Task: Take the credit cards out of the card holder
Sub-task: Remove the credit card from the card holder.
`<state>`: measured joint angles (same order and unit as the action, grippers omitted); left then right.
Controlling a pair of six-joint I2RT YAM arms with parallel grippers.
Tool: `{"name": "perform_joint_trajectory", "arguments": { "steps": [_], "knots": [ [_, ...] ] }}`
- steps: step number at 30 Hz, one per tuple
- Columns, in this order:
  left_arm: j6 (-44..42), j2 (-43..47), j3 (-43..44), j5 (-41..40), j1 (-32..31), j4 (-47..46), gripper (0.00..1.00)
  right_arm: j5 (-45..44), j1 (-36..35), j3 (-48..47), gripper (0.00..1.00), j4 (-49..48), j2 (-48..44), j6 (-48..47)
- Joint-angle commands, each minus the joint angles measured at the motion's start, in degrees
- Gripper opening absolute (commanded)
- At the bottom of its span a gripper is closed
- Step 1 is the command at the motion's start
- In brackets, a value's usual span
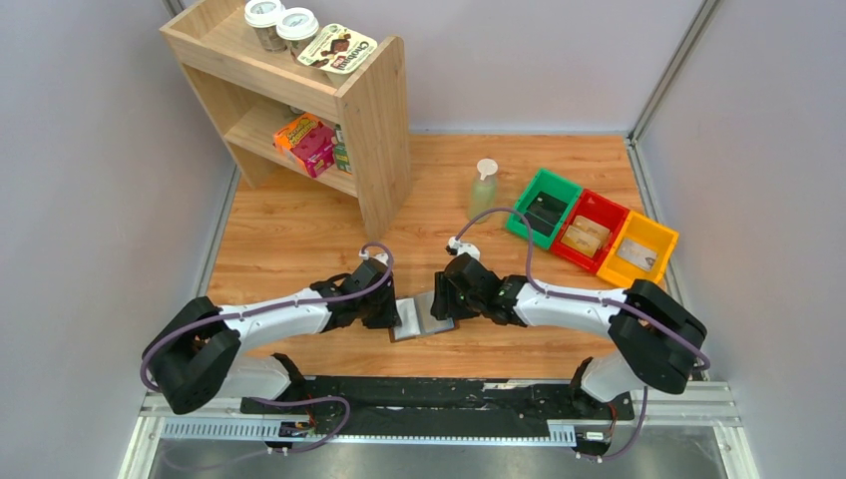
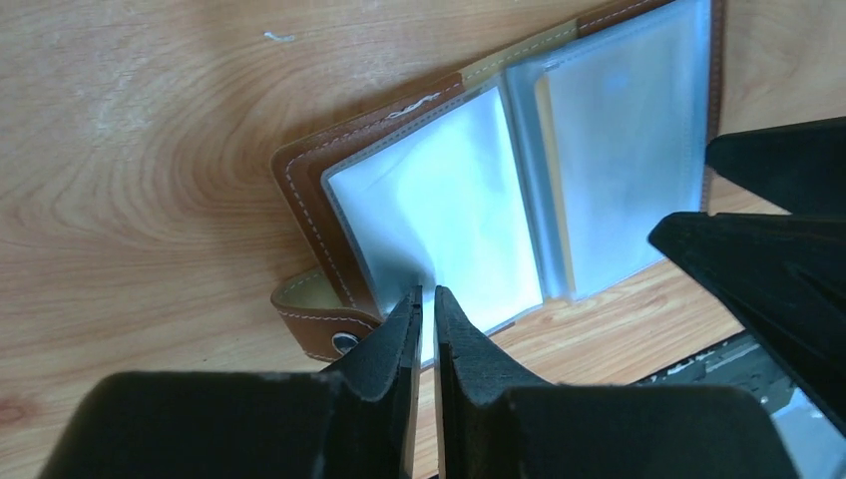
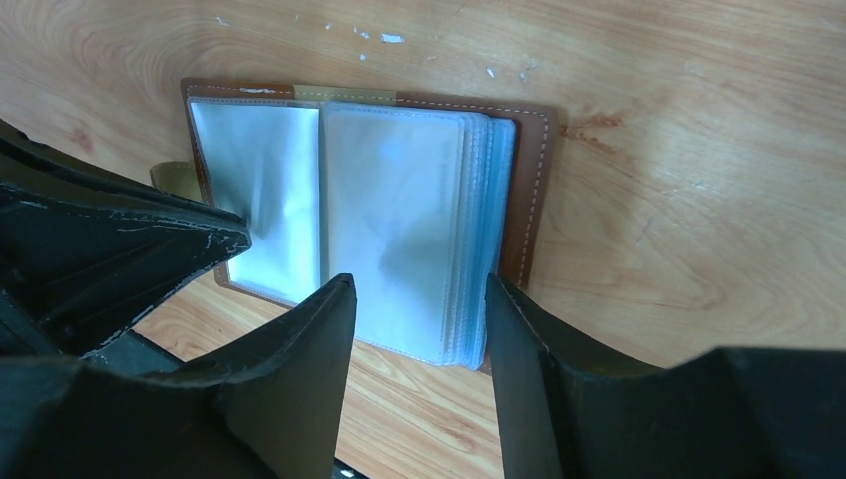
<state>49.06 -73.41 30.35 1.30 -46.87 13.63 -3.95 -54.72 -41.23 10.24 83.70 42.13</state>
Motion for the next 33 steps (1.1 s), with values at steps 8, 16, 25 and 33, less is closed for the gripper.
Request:
{"name": "perform_joint_trajectory", "arguments": {
  "steps": [8,16,25,33],
  "knots": [
    [3.59,-1.39,-3.54,-0.51,-0.5,-4.93,0.15,-6.24,-3.02,-5.78,0.58,1.27,0.15,-2.05],
    [4.29,-1.21,-4.16,-0.6,-0.76,-5.45,0.14,-10.46,-5.31,-7.98,0.61,4.26,-0.21,-3.28],
    [4.38,-1.04,-4.42,-0.6,-0.76,-5.54,0.14,-16.02,-5.66,-7.9,0.66,6.29,1.29,-2.22],
    [4.64,-1.13,-4.51,-0.42,-0.76,-5.72,0.14,-9.33,-5.57,-7.37,0.54,1.62,4.1,-3.02]
  ]
}}
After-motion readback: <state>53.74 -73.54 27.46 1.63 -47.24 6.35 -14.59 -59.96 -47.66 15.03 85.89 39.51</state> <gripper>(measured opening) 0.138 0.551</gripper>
